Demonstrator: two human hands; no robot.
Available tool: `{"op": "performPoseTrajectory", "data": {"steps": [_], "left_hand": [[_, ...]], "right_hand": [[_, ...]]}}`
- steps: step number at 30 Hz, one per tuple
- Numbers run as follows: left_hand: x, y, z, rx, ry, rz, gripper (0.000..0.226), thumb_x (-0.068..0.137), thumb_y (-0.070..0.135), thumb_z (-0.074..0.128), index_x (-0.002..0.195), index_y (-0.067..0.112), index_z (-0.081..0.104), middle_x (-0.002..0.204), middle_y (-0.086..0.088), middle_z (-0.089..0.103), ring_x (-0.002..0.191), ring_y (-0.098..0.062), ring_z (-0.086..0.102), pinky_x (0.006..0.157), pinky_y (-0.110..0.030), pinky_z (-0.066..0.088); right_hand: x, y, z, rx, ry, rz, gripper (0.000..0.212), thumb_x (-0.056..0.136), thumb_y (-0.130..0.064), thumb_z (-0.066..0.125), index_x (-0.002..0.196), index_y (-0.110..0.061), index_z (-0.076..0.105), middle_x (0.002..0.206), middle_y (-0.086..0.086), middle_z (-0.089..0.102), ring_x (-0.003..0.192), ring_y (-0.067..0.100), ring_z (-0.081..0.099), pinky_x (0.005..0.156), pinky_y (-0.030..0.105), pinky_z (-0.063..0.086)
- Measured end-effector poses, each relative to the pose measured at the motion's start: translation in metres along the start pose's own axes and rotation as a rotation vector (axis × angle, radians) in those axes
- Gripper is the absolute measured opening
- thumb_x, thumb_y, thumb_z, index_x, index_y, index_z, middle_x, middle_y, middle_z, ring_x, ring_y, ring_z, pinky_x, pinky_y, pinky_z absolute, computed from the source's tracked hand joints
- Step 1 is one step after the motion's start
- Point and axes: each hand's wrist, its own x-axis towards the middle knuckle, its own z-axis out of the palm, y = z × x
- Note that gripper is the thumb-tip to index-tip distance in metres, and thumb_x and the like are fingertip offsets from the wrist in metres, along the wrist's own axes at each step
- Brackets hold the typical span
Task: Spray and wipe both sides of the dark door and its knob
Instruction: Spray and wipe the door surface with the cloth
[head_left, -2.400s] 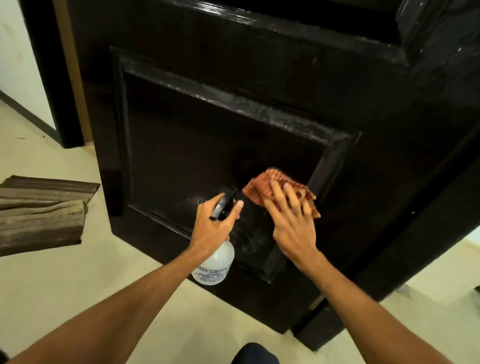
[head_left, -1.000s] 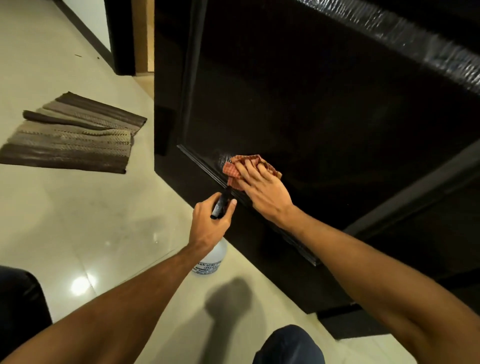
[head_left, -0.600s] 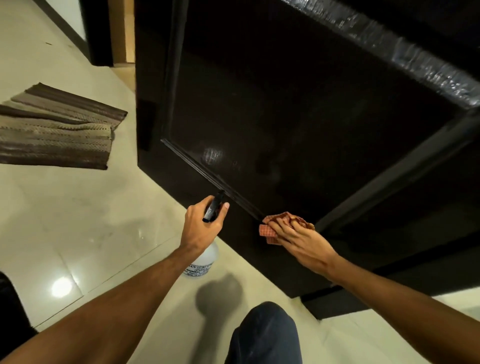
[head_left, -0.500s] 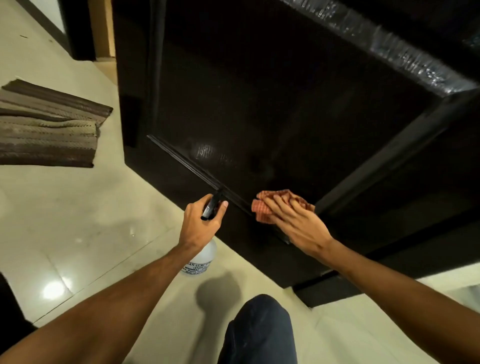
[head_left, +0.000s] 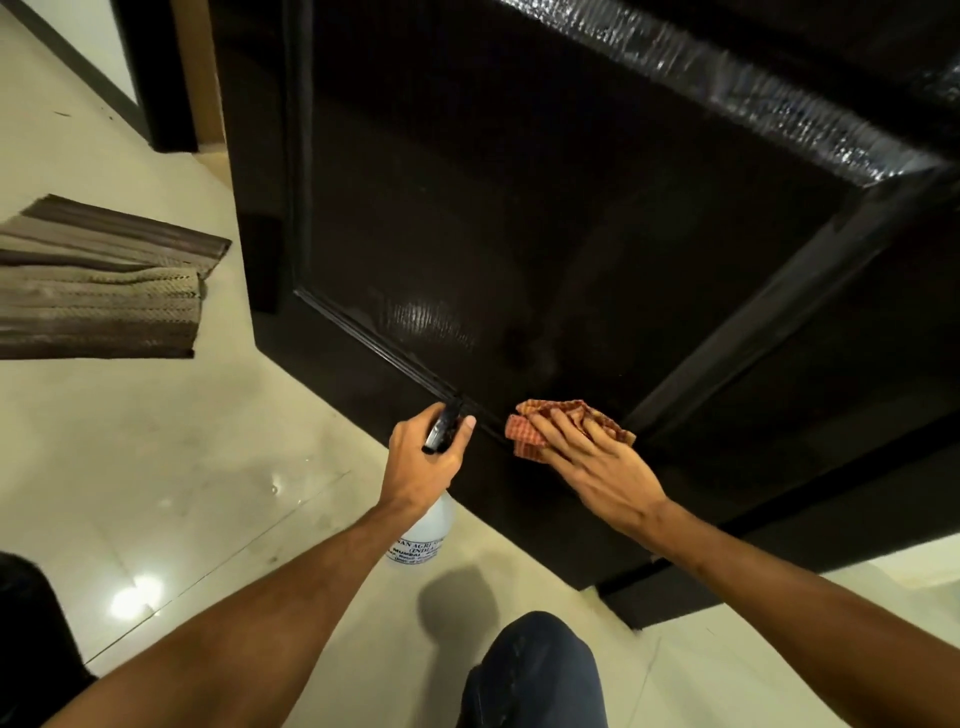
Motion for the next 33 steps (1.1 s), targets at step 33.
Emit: {"op": "performPoseTrajectory", "data": {"steps": [33], "left_hand": [[0.095,-0.053,-0.134,0.042,0.323,-0.160,0.059,0.083,0.085,0.054,0.100,0.031,0.069,0.088,-0.002,0.069,0.093,-0.031,0.067,0.083,-0.049,0.059]], "right_hand": [[0.288,0.000,-0.111,-0.037,0.149,-0.024,0.072,0.089,-0.022,0.029,0.160,-0.014,0.031,0.170,0.017,0.015,0.156,0.036,0.016,0.124,0.049,0.012]]}}
